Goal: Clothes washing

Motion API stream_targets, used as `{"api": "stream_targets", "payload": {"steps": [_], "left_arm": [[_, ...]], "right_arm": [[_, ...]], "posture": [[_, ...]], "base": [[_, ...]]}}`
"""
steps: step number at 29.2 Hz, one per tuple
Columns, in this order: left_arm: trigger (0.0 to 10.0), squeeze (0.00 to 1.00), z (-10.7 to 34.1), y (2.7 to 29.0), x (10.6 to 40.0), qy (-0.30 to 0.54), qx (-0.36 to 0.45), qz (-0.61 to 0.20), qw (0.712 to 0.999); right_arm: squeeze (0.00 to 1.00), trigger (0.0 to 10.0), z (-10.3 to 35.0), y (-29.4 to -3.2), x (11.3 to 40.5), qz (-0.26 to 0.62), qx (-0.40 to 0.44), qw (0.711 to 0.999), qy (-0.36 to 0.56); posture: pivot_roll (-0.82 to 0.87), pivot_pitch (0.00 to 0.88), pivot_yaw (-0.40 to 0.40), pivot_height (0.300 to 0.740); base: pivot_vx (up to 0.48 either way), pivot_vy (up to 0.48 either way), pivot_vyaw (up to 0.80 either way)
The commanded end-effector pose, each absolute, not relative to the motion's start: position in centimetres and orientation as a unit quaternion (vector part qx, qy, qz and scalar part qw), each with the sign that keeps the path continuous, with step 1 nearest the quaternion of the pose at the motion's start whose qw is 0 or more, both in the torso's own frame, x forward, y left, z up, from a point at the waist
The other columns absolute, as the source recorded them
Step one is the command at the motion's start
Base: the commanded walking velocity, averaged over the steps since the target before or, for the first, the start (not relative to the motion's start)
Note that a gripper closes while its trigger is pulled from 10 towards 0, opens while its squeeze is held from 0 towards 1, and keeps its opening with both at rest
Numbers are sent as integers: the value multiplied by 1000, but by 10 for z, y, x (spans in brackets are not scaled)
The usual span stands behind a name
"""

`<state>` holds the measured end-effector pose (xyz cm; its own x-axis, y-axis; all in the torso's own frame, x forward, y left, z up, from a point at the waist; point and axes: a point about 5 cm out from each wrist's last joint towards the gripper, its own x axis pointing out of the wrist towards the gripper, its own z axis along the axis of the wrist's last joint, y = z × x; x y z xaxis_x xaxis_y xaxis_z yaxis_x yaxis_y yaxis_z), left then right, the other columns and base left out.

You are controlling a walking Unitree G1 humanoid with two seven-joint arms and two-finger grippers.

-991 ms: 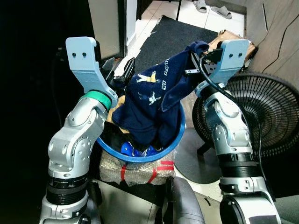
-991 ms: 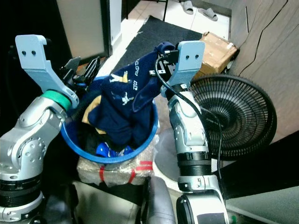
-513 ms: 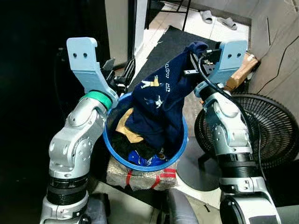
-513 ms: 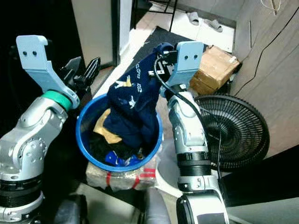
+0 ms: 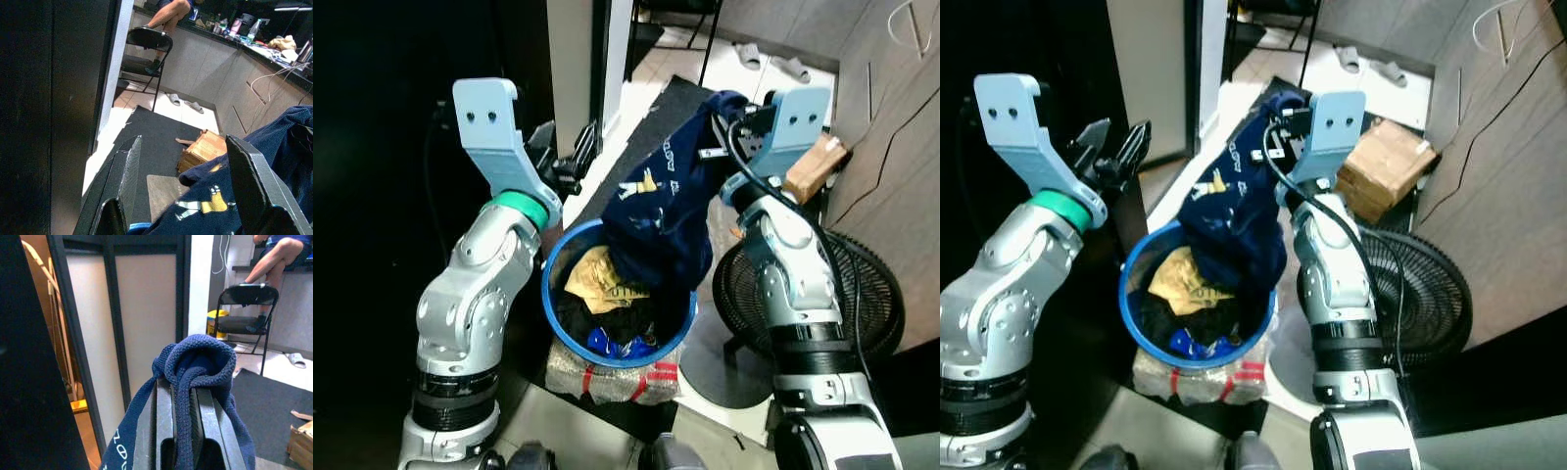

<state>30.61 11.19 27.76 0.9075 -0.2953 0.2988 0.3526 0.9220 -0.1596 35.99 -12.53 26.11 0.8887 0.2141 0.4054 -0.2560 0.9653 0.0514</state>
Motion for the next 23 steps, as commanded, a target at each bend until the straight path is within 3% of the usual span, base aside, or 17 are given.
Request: {"api": "stream_targets", "payload": {"steps": [1, 7, 15, 23], "left_arm": [[10000, 0, 270, 112, 307, -122, -104, -164, 973], [10000, 0, 249, 121, 314, -86, -87, -130, 984], [10000, 0, 230, 137, 315, -49, -61, -79, 994], [10000, 0, 229, 144, 308, -72, -41, -76, 994]], "right_arm": [[0, 10000, 259, -129, 359, 114, 46, 972, -202], [0, 10000, 228, -130, 363, 74, -8, 986, -152], [0, 10000, 204, -130, 351, 77, -1, 988, -131], [0, 10000, 190, -135, 337, 60, -8, 989, -133]], "posture": [[67, 98, -52, 740], [65, 95, -51, 740], [70, 78, -47, 740], [55, 18, -2, 740]], "base": [[0, 0, 0], [0, 0, 0], [0, 0, 0], [0, 0, 0]]}}
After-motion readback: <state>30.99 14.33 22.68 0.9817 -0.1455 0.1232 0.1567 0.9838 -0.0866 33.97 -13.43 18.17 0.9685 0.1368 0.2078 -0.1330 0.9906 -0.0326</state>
